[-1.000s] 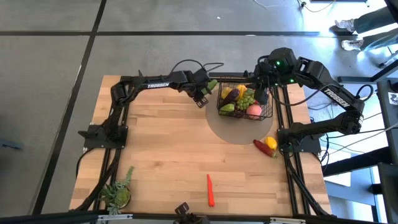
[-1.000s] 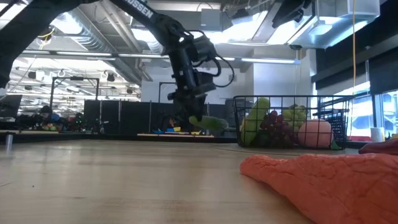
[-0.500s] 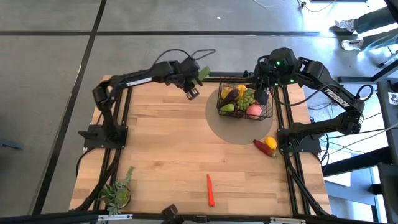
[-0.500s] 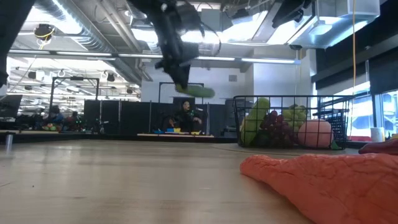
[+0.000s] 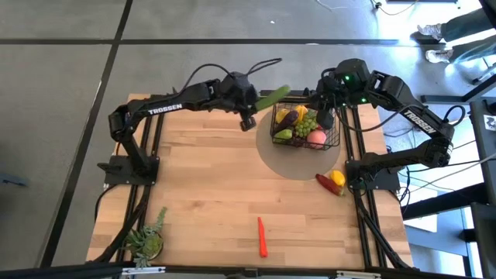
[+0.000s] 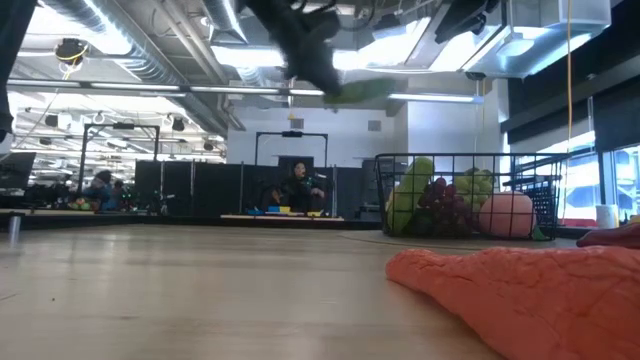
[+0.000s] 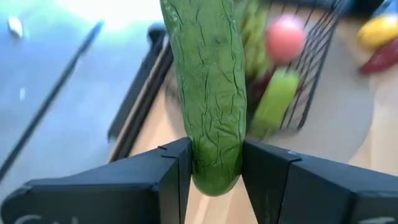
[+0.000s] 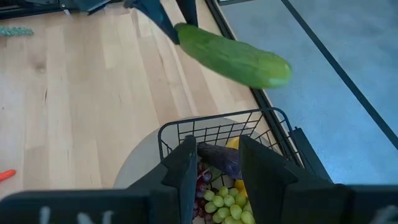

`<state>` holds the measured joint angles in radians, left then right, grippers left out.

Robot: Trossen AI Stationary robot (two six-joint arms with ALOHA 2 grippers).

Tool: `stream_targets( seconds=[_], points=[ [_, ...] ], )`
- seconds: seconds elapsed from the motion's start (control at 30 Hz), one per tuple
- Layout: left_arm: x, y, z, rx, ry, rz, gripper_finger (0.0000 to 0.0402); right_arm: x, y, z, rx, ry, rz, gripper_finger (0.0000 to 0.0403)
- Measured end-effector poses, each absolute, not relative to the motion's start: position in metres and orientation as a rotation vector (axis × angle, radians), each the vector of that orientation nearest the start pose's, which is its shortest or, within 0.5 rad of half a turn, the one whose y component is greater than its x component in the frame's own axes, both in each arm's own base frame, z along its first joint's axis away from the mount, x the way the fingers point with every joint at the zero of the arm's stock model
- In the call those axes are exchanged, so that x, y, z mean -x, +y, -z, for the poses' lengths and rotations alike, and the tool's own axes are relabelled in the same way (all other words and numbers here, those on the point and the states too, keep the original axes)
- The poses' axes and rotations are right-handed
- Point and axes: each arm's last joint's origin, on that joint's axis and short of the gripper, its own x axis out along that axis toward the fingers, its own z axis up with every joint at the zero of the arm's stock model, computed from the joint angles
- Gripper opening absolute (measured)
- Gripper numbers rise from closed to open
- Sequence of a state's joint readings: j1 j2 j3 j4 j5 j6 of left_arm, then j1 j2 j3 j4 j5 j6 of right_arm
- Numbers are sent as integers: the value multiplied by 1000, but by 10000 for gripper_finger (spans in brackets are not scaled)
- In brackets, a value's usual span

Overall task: Build produce basket
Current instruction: Put the green cucumber into the black wire basket

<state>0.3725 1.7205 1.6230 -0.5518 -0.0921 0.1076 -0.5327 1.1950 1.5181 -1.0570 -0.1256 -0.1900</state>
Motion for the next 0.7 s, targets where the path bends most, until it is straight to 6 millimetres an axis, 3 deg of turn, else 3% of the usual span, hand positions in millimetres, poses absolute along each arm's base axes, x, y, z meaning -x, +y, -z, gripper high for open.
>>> stream_targets(
  seconds=[0.27, 0.7],
  points=[
    [-373, 143, -356, -41, 461, -390, 97, -181, -102, -419, -66, 729, 314, 113],
    [-401, 145, -323, -32, 485, -342, 97, -183, -103, -421, -98, 692, 331, 113]
  ],
)
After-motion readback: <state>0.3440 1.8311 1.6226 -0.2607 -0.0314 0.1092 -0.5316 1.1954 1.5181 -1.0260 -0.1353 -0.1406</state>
